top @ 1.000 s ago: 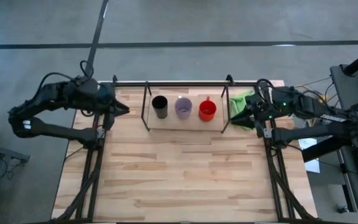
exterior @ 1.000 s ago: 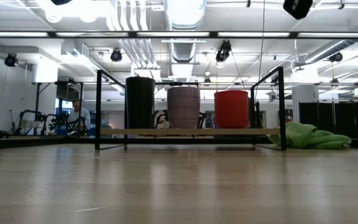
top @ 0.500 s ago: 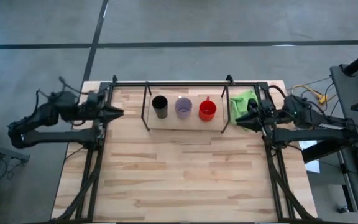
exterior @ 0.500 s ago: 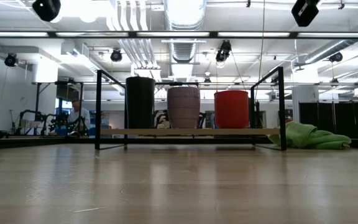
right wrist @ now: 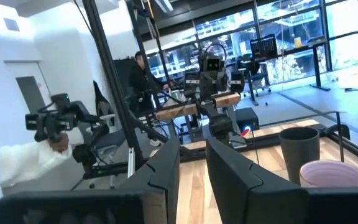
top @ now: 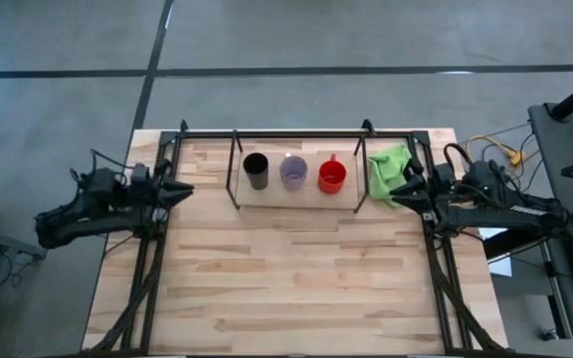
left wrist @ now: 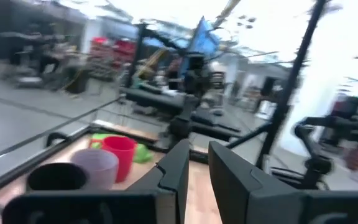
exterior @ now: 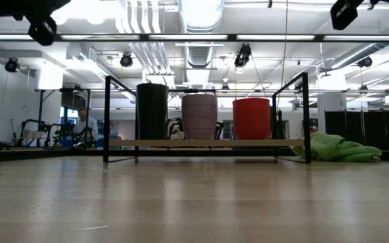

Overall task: Stack small to large cups/mugs on shelf
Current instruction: Return to Home Position

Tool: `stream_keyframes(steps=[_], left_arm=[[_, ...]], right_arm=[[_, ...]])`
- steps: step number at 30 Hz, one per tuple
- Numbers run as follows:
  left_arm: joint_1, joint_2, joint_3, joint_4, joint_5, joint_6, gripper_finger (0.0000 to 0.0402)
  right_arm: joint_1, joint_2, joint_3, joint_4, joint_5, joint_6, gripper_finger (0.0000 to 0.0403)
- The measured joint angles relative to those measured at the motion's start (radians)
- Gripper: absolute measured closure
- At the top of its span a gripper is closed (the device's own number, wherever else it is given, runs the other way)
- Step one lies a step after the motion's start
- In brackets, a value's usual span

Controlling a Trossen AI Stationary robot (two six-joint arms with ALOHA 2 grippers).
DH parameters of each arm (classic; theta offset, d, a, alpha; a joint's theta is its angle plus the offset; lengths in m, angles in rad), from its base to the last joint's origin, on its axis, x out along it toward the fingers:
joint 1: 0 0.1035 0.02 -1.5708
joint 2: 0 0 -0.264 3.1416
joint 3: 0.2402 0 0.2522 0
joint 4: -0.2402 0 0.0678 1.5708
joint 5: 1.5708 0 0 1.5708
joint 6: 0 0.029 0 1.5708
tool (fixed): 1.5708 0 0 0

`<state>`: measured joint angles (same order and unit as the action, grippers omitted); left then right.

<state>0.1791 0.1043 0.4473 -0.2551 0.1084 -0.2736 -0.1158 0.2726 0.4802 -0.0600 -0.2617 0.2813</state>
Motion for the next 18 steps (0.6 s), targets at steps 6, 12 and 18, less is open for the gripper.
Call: stream_keyframes(steps=[6, 12, 18], left_arm=[[0.000, -0.065, -0.142, 0.121, 0.043, -0.009, 0.0353], [0.000, -0.071, -0.225, 0.115, 0.044, -0.009, 0.0353], [0.000, -0.032, -0.276, 0.116, 0.036, -0.056, 0.0353]], right_arm=[[0.000, -0.038, -0.037, -0.017, 0.064, 0.003, 0.0328], [0.000, -0.033, -0.041, -0.104, 0.081, 0.007, 0.0328], [0.000, -0.028, -0.067, -0.101, 0.081, -0.038, 0.0328]])
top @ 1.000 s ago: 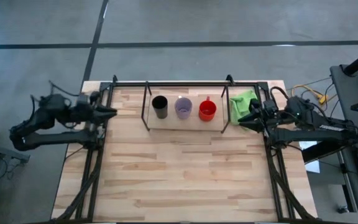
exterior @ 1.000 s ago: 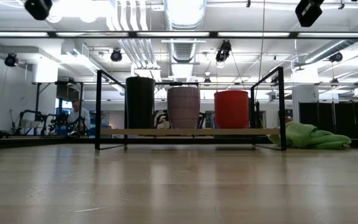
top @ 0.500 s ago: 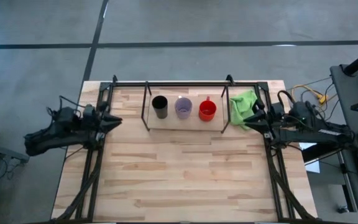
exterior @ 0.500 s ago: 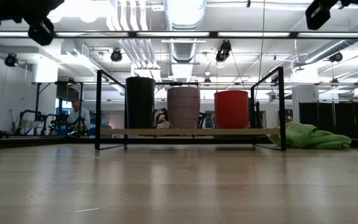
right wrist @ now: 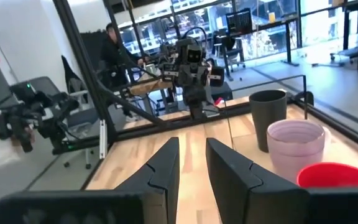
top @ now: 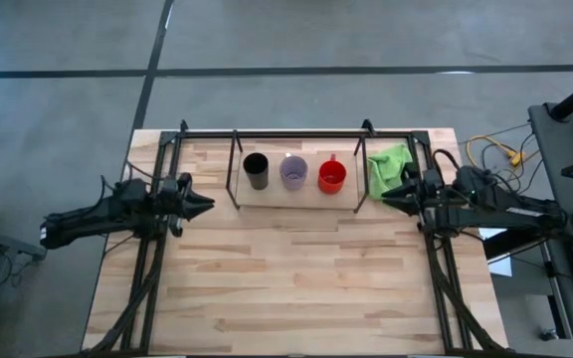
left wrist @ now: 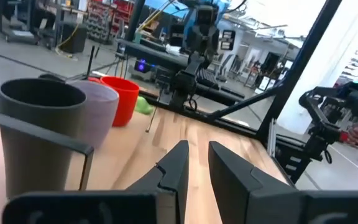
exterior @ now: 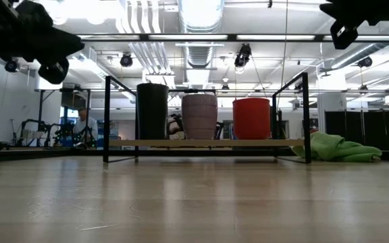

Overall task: Stack small to large cups/mugs on shelf
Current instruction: Return to Home Position

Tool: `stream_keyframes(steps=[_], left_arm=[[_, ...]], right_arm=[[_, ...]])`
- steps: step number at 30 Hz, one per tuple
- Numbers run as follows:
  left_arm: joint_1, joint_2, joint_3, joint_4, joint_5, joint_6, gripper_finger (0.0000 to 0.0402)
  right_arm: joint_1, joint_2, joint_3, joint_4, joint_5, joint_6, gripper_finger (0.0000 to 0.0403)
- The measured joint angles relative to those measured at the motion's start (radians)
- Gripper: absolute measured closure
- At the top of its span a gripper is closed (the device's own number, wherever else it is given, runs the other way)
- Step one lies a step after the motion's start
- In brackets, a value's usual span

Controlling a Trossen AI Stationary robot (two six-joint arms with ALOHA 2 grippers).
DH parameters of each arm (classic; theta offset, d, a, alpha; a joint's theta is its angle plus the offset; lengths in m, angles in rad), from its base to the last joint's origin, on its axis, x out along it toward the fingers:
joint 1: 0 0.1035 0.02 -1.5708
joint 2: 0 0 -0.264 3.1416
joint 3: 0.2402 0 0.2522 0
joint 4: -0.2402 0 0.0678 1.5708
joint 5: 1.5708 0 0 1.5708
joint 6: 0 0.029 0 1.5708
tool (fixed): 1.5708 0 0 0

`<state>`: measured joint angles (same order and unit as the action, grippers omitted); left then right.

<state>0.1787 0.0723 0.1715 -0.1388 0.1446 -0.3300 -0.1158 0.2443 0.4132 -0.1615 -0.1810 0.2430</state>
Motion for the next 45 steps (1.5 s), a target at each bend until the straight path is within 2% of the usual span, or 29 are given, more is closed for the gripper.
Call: stream_keyframes(steps=[5, 9, 13, 16, 22, 32, 41, 45], left_arm=[[0.000, -0.001, 0.006, 0.006, 0.004, 0.078, 0.0353], [0.000, -0.018, 0.008, 0.011, 0.013, 0.151, 0.0353], [0.000, -0.031, 0.007, 0.012, 0.086, 0.185, 0.0353], [0.000, -0.036, 0.004, 0.010, 0.165, 0.210, 0.0353], [0.000, -0.033, 0.003, 0.011, 0.169, 0.207, 0.0353], [0.000, -0.030, -0.016, 0.022, 0.165, 0.265, 0.0353], [0.000, -0.036, -0.143, 0.198, 0.165, 0.259, 0.0353], [0.000, -0.036, -0.163, 0.244, 0.155, 0.259, 0.0353]], right_arm=[[0.000, -0.008, -0.041, 0.026, 0.000, -0.034, 0.0328], [0.000, -0.035, -0.132, 0.143, -0.003, -0.007, 0.0328], [0.000, -0.073, -0.240, 0.312, -0.009, 0.013, 0.0328], [0.000, -0.106, -0.301, 0.364, -0.009, 0.052, 0.0328], [0.000, -0.158, -0.378, 0.478, -0.009, 0.060, 0.0328], [0.000, -0.177, -0.404, 0.477, -0.009, 0.066, 0.0328], [0.000, -0.176, -0.404, 0.476, -0.009, 0.083, 0.0328], [0.000, -0.176, -0.404, 0.476, -0.010, 0.058, 0.0328]])
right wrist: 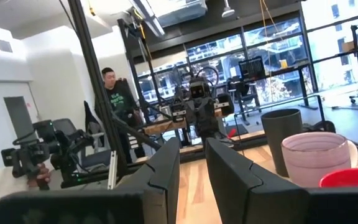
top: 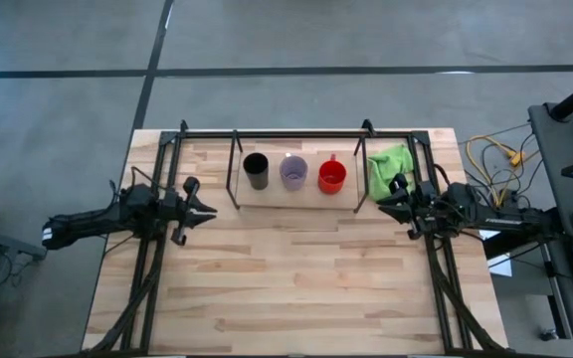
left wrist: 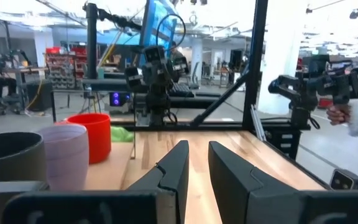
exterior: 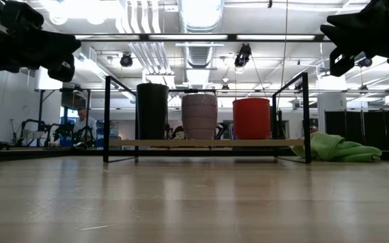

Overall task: Stack small to large cups/mugs on shelf
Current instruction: Return to Home Position

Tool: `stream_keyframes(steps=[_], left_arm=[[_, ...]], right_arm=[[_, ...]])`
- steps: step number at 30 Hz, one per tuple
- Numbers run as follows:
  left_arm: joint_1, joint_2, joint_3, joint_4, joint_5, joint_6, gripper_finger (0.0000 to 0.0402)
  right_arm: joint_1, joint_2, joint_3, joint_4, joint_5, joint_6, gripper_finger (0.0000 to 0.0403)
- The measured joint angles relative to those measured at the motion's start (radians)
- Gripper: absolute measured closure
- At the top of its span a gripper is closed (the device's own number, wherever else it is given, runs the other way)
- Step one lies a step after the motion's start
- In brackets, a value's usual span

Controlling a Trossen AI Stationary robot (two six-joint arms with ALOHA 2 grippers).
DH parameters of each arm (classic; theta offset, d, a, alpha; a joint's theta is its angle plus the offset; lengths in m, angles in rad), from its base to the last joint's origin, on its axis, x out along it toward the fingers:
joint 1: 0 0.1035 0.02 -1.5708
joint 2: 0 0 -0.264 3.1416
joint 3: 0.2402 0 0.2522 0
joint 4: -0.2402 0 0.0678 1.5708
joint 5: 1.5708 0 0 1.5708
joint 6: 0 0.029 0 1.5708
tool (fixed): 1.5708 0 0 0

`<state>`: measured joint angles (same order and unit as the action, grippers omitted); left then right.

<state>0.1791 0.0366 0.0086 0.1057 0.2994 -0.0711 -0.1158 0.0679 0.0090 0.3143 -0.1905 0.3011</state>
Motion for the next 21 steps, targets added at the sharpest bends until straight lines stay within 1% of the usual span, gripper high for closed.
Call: stream_keyframes(steps=[10, 17, 21], left_arm=[[0.000, 0.009, -0.001, -0.010, -0.013, -0.002, 0.0353], [0.000, 0.022, -0.002, -0.011, -0.012, -0.051, 0.0353], [0.000, 0.021, -0.002, -0.010, -0.012, -0.052, 0.0353]], right_arm=[[0.000, 0.001, 0.000, -0.028, 0.000, -0.013, 0.0328], [0.000, 0.022, 0.000, -0.033, 0.000, -0.013, 0.0328], [0.000, 0.027, 0.000, -0.085, 0.000, -0.013, 0.0328]])
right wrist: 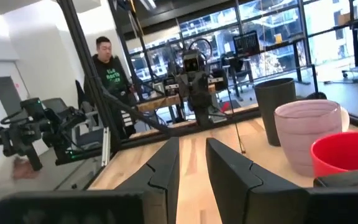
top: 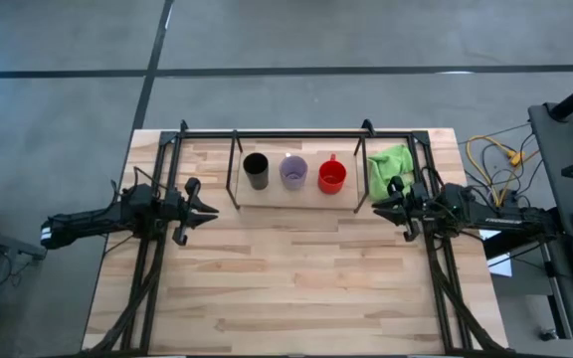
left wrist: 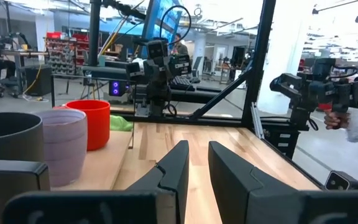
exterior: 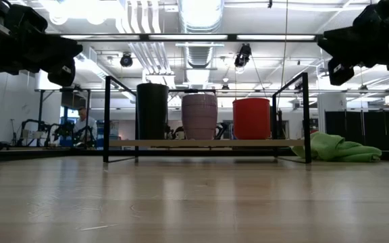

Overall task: Stack small to large cups/mugs on shelf
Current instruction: Return to Home Position

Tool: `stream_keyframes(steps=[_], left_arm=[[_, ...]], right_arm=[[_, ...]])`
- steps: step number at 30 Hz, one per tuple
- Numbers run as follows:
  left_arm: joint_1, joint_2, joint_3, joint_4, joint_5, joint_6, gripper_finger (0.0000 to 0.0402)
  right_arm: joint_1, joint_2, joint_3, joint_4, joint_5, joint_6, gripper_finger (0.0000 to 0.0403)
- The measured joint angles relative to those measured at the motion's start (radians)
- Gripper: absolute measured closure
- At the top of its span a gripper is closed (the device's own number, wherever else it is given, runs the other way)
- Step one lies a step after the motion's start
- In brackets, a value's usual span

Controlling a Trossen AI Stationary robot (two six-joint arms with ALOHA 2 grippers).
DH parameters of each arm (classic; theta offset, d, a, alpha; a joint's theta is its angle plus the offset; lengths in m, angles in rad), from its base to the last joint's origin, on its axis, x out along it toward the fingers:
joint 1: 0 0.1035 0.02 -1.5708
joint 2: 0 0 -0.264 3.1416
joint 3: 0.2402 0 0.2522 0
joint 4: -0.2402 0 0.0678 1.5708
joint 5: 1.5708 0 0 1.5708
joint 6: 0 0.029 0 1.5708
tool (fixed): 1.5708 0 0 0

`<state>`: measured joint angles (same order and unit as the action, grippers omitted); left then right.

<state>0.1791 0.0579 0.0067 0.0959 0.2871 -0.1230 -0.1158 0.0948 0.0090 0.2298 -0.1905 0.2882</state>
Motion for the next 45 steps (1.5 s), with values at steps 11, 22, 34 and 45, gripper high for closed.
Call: stream_keyframes(steps=[11, 22, 34, 45], left_arm=[[0.000, 0.000, -0.001, 0.000, 0.000, 0.000, 0.0353], [0.000, 0.000, -0.002, 0.000, 0.000, 0.000, 0.0353], [0.000, 0.000, -0.002, 0.000, 0.000, 0.000, 0.0353], [0.000, 0.000, -0.002, 0.000, 0.000, 0.000, 0.0353]], right_arm=[[0.001, -0.002, 0.000, 0.054, -0.120, -0.054, 0.0328], [0.000, -0.002, 0.000, 0.031, -0.134, -0.036, 0.0328], [0.000, -0.002, 0.000, 0.032, -0.131, 0.110, 0.0328], [0.000, -0.002, 0.000, 0.032, -0.131, 0.105, 0.0328]])
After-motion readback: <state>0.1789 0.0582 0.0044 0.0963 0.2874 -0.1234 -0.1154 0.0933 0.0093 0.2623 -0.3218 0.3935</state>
